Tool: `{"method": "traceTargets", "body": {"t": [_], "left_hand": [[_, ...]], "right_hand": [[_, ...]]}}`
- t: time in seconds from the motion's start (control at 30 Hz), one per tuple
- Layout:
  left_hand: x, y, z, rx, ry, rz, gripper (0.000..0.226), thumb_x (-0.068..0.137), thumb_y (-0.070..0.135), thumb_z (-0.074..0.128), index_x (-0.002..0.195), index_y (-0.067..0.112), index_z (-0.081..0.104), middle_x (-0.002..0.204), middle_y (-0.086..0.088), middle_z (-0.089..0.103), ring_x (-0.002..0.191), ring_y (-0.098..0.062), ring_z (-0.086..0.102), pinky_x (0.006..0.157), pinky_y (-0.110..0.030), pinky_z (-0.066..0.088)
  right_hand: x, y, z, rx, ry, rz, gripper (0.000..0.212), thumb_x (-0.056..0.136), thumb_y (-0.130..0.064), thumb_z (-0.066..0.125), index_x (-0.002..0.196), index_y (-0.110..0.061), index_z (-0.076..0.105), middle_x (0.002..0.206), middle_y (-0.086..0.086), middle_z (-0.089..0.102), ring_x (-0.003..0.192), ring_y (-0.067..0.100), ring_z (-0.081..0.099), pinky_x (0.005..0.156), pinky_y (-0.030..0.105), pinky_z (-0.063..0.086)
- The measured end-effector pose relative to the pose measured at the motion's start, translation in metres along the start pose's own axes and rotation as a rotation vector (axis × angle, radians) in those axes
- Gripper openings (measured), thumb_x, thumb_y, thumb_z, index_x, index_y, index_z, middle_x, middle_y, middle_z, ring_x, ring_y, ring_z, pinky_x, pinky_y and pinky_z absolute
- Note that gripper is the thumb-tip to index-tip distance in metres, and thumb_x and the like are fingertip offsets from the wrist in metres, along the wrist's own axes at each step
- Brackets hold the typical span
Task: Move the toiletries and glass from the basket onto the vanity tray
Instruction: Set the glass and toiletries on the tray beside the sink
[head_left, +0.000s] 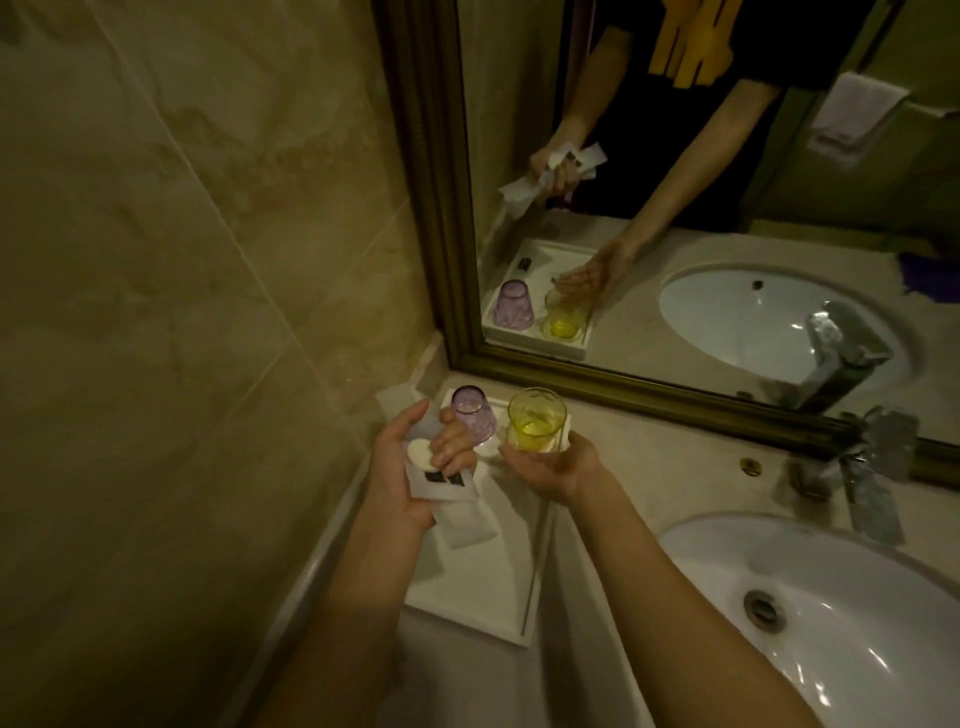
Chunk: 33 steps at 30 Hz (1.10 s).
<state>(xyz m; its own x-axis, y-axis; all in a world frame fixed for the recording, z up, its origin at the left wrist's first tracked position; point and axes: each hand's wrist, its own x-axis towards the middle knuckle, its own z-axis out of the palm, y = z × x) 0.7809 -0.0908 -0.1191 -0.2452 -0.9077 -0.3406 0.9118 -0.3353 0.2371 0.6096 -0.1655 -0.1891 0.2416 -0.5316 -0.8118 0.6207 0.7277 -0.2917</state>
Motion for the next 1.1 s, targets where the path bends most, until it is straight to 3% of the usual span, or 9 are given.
{"method": "traceTargets", "body": {"t": [0.07,0.13,0.23,0.33,0.47,0.57,0.67,0.77,1.1], "left_hand": [[0.005,-0.001,-0.001,0.0,-0.021,0.002,0.032,0.095,0.036,0.042,0.079,0.009,0.05,0.05,-0.001,0.037,0.039,-0.013,0.036,0.041,-0.024,0.027],[0.008,-0.003,0.001,0.01,-0.041,-0.002,0.03,0.093,0.034,0.045,0.079,0.008,0.052,0.053,-0.002,0.039,0.042,-0.013,0.037,0.043,-0.024,0.028],[0.01,-0.011,0.006,0.06,-0.004,0.006,0.012,0.081,0.019,0.056,0.081,0.009,0.051,0.061,-0.002,0.039,0.052,-0.015,0.038,0.052,-0.026,0.031],[0.009,-0.019,0.005,0.154,0.103,-0.023,0.015,0.074,0.01,0.056,0.088,0.01,0.054,0.075,-0.005,0.044,0.063,-0.02,0.048,0.063,-0.032,0.046],[0.003,-0.027,0.0,0.188,0.198,-0.093,0.03,0.075,0.012,0.063,0.104,0.015,0.057,0.082,-0.008,0.06,0.07,-0.025,0.065,0.063,-0.035,0.056],[0.002,-0.027,0.0,0.203,0.239,-0.093,0.027,0.079,0.013,0.061,0.107,0.015,0.061,0.078,-0.008,0.065,0.067,-0.024,0.068,0.059,-0.032,0.056],[-0.001,-0.024,-0.005,0.216,0.253,-0.097,0.031,0.082,0.015,0.061,0.114,0.014,0.061,0.088,-0.009,0.065,0.075,-0.025,0.069,0.065,-0.033,0.058],[-0.003,-0.022,-0.01,0.247,0.271,-0.106,0.035,0.081,0.014,0.062,0.116,0.01,0.062,0.08,-0.011,0.068,0.067,-0.025,0.071,0.058,-0.032,0.058],[0.001,-0.015,-0.02,0.357,0.267,-0.112,0.022,0.073,0.005,0.059,0.093,0.012,0.065,0.064,-0.007,0.065,0.056,-0.019,0.067,0.052,-0.026,0.055]], "right_hand": [[-0.03,0.014,-0.004,-0.246,0.018,-0.2,0.046,0.106,-0.041,0.043,0.116,0.0,0.062,0.096,0.016,0.068,0.087,0.03,0.064,0.082,0.038,0.053],[-0.063,0.029,-0.008,-0.596,0.081,-0.67,0.023,0.1,-0.029,0.058,0.096,-0.01,0.07,0.079,0.003,0.068,0.077,0.024,0.061,0.067,0.031,0.047],[-0.115,0.048,-0.003,-0.97,-0.081,-1.188,0.011,0.087,-0.031,0.07,0.082,-0.021,0.07,0.078,-0.009,0.067,0.075,0.008,0.061,0.067,0.017,0.044],[-0.141,0.061,0.013,-1.382,-0.119,-1.368,0.017,0.086,-0.042,0.071,0.096,-0.027,0.07,0.09,-0.011,0.063,0.084,0.007,0.058,0.071,0.015,0.044],[-0.142,0.071,0.024,-1.632,0.128,-1.491,0.034,0.09,-0.043,0.069,0.114,-0.02,0.073,0.1,-0.005,0.064,0.09,0.013,0.061,0.074,0.028,0.053],[-0.136,0.076,0.026,-1.709,0.187,-1.547,0.012,0.089,-0.031,0.074,0.092,-0.02,0.075,0.087,-0.002,0.064,0.077,0.019,0.063,0.065,0.029,0.045],[-0.129,0.079,0.026,-1.742,0.261,-1.525,0.015,0.089,-0.034,0.071,0.08,-0.022,0.074,0.078,-0.003,0.063,0.068,0.019,0.061,0.062,0.026,0.034],[-0.126,0.084,0.031,-1.745,0.312,-1.489,0.017,0.087,-0.037,0.069,0.079,-0.023,0.076,0.076,-0.002,0.064,0.066,0.019,0.062,0.059,0.026,0.036],[-0.115,0.093,0.034,-1.709,0.391,-1.237,0.038,0.09,-0.057,0.052,0.086,-0.025,0.072,0.089,-0.001,0.067,0.078,0.023,0.068,0.065,0.035,0.055]]}}
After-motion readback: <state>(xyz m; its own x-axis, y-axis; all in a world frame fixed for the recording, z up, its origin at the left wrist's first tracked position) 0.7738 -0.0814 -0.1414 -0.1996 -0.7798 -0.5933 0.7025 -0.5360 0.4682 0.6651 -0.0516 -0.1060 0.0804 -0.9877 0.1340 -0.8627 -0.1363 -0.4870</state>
